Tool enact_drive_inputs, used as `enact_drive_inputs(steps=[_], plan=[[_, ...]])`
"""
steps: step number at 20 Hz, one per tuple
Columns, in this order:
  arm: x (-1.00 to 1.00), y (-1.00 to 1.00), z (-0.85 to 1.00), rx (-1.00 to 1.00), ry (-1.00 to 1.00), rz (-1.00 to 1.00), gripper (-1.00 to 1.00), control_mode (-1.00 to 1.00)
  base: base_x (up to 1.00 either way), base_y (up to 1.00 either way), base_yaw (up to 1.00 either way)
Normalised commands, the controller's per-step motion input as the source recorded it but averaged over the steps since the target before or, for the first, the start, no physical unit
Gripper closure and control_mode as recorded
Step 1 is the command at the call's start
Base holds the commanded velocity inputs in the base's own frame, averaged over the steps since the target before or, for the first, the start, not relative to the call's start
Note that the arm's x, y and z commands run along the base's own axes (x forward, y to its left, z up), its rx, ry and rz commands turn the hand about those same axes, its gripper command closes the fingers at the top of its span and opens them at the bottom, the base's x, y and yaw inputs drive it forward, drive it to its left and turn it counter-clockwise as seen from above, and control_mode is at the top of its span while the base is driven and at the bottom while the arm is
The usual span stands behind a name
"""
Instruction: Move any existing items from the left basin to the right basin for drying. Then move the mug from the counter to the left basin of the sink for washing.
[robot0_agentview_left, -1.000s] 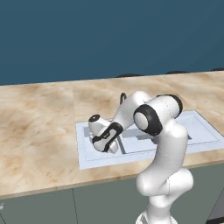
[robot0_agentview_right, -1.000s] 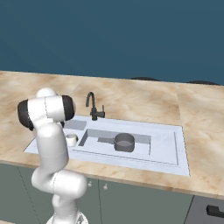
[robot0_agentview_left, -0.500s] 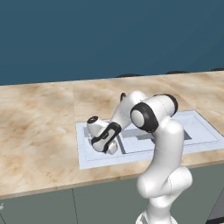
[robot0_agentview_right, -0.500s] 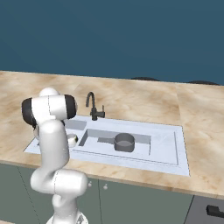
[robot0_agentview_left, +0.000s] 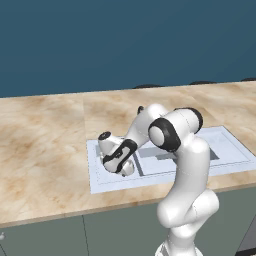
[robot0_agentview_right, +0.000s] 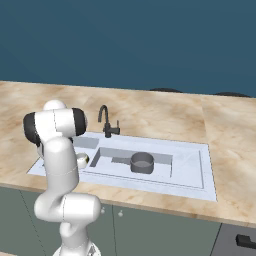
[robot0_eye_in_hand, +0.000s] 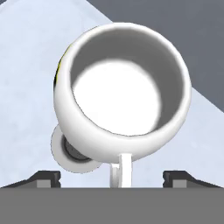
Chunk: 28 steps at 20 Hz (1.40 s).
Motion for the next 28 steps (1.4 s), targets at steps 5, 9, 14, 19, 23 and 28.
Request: enact_drive_inputs(steps=[5, 9, 14, 19, 23, 28], plan=[[-0.06, 0.0, 0.36, 0.0, 0.0, 0.0, -1.0, -1.0, 0.0, 0.0, 0.0], [-0.1, 0.0, 0.47, -0.01, 0.0, 0.0, -1.0, -1.0, 0.0, 0.0, 0.0], [-0.18, 0.0, 0.4, -0.02, 0.0, 0.0, -1.0, -1.0, 0.0, 0.0, 0.0], [-0.38, 0.01, 0.52, -0.05, 0.0, 0.0, -1.0, -1.0, 0.0, 0.0, 0.0], [-0.41, 0.06, 0.52, -0.08, 0.0, 0.0, -1.0, -1.0, 0.0, 0.0, 0.0], [-0.45, 0.12, 0.54, -0.1, 0.0, 0.0, -1.0, -1.0, 0.0, 0.0, 0.0]])
